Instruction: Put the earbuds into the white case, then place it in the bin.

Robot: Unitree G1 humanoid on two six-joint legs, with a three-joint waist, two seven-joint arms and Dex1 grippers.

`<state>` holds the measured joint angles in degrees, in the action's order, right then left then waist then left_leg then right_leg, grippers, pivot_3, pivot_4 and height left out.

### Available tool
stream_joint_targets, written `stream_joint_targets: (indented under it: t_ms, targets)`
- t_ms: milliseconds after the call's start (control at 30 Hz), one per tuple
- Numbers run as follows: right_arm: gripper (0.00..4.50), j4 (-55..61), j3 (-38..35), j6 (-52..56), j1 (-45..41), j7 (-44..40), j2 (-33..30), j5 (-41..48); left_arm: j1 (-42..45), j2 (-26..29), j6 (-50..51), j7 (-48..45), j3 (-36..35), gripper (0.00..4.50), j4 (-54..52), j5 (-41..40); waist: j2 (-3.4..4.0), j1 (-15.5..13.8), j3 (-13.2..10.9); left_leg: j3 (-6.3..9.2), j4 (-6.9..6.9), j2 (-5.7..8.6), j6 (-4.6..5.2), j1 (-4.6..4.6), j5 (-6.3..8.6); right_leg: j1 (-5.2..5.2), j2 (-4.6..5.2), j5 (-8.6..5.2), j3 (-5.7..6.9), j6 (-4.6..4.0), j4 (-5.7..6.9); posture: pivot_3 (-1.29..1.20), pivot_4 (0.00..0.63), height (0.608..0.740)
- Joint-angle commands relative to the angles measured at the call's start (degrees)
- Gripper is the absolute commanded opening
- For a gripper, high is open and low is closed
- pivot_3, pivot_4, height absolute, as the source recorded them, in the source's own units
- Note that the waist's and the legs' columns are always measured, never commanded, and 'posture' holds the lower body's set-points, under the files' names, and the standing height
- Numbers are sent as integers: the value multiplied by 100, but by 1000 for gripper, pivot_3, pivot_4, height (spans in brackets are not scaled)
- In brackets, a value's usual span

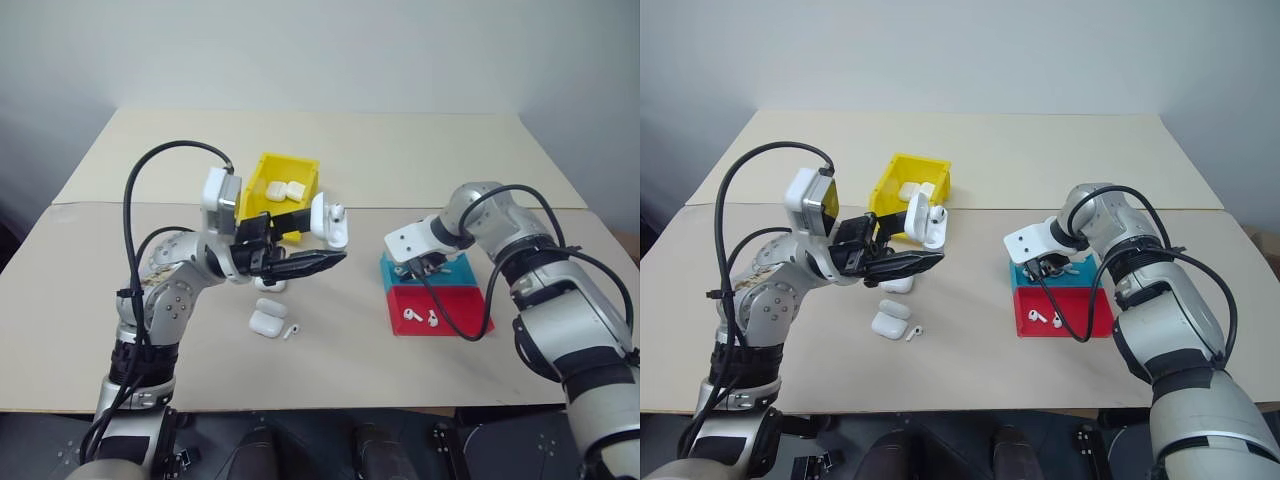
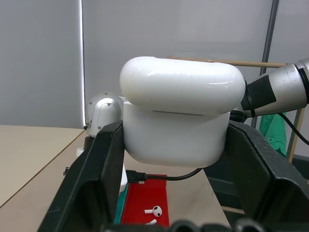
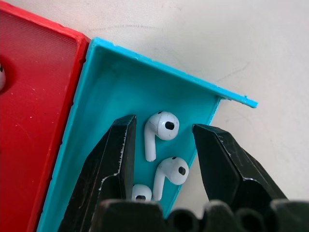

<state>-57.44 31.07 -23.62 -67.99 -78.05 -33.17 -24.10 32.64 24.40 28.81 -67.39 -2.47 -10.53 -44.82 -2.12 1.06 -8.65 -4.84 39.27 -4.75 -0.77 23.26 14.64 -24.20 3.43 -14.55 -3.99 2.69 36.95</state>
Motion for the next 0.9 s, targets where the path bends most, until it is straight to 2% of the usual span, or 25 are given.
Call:
stream_joint_targets:
  t_ms: [33, 100, 200, 233, 433, 567, 733, 833, 900]
  targets:
    - [2077, -68, -6, -80, -65, 16, -21, -101, -18, 27, -100, 26, -69, 2809, -255, -89, 0, 0, 0, 0, 0, 0, 0, 0, 0, 0, 0, 0, 0, 0, 0, 0, 150, 740]
    - [1703, -80, 0, -85, -56, 17, -15, -124, -34, 29, -105, 36, -68, 2809, -275, -92, 0, 1, 0, 0, 0, 0, 0, -2, 0, 2, 0, 0, 0, 0, 0, 0, 150, 740]
    - [712, -78, -6, -55, -31, 28, 13, -144, -63, 45, -102, 47, -80, 2809, -312, -104, 0, 3, 0, 0, 0, 0, 0, -4, 0, 2, 0, 0, 0, 0, 2, 0, 150, 740]
    - [630, -71, -15, -21, -17, 32, 24, -141, -72, 51, -100, 48, -84, 2809, -325, -108, 0, 3, 0, 0, 0, 0, -1, -5, 0, 3, 0, 0, 0, 0, 2, 0, 150, 740]
    - [630, 81, -175, 184, 101, -38, -2, 25, -66, 71, -77, 57, -84, 2809, -325, -125, 0, 2, 0, 0, 0, 0, -3, -8, -2, 4, 0, 0, -1, 0, 6, 0, 150, 740]
    - [630, 828, -729, 829, 330, -554, -260, 727, -32, 60, -79, 30, -65, 2809, -272, -131, 0, -6, 0, 1, 0, 0, -3, -4, -2, 2, 0, 0, -1, 0, 6, 0, 150, 740]
    - [630, 2961, -1842, 2675, 1053, -1255, -793, 2266, 121, 3, -113, -55, -15, 2809, -64, -105, 7, -46, -4, 3, 0, 0, -2, 4, -1, -1, 0, 0, 1, 0, 12, 0, 150, 740]
    - [630, 4350, -2579, 3741, 1627, -1105, -1033, 3247, 226, -50, -145, -113, 6, 2809, 106, -75, 7, -79, -4, 5, 0, -1, 0, 4, 0, 3, 0, 0, 4, 0, 9, 0, 150, 740]
    - [630, 5294, -3395, 4891, 1958, -673, -1014, 4272, 320, -108, -188, -110, 11, 2809, 253, -28, 7, -101, -4, 5, 0, 0, 0, 2, 0, 4, 0, 0, 4, 0, -1, 0, 150, 740]
